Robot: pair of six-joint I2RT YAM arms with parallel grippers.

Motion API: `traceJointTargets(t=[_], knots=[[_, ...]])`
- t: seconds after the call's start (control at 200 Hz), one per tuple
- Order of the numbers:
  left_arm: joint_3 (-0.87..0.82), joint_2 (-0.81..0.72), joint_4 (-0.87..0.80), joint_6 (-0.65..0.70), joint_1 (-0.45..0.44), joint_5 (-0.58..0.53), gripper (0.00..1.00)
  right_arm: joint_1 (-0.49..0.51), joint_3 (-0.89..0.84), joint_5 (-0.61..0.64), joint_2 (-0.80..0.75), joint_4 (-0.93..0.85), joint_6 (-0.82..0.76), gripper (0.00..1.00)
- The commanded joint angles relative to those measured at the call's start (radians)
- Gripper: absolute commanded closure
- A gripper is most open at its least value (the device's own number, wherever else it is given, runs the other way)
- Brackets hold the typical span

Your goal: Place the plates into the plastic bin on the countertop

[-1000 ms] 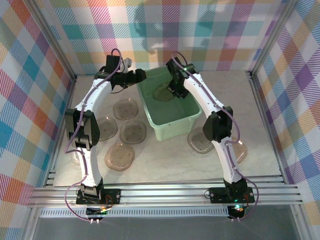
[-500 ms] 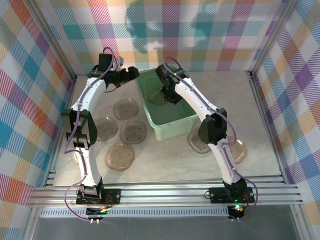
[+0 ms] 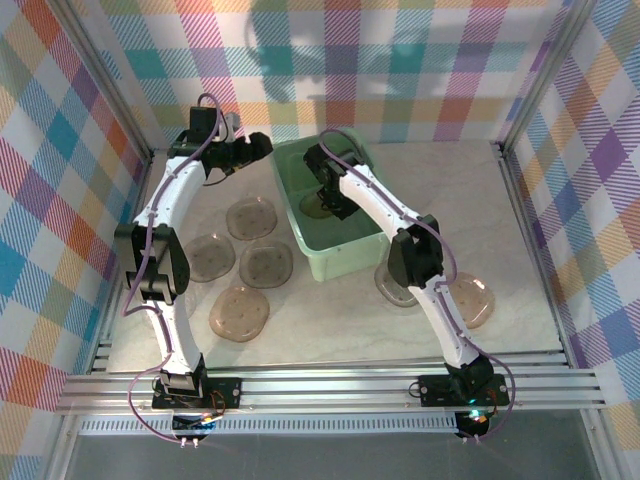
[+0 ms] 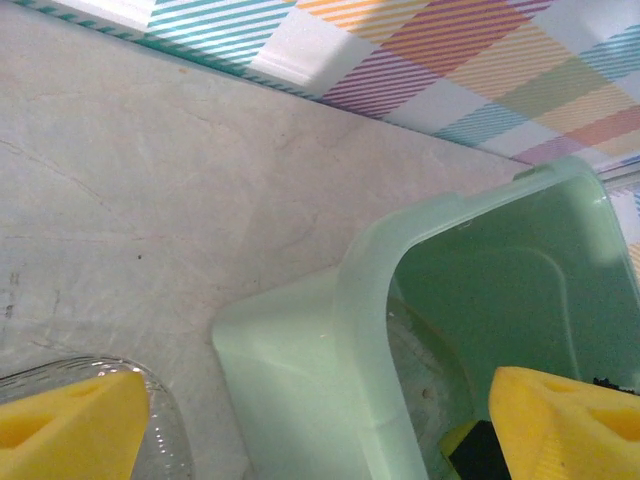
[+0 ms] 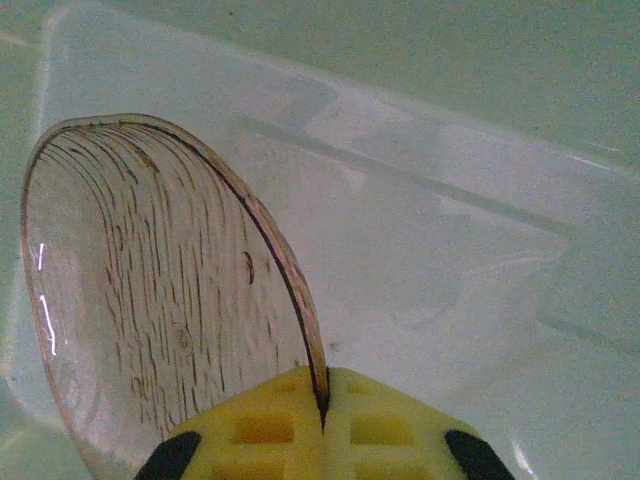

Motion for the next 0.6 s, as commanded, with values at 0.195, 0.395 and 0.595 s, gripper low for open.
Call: traceJointTargets(t=[0.195, 0.395, 0.595], knots=[[-0.011, -0.046, -0.043, 0.029, 0.020, -0.017, 0.12, 0.009, 0.001, 0.012, 0.052, 0.028, 0.064, 0.98], [-0.012, -0.044, -0.053, 0.041, 0.020, -0.029, 0.12, 0.007, 0.006, 0.014, 0.077, 0.073, 0.055, 0.96], [-0.007, -0.041, -0.061, 0.052, 0.020, -0.040, 0.12, 0.004, 0.029, 0.008, 0.084, 0.089, 0.010, 0.83]])
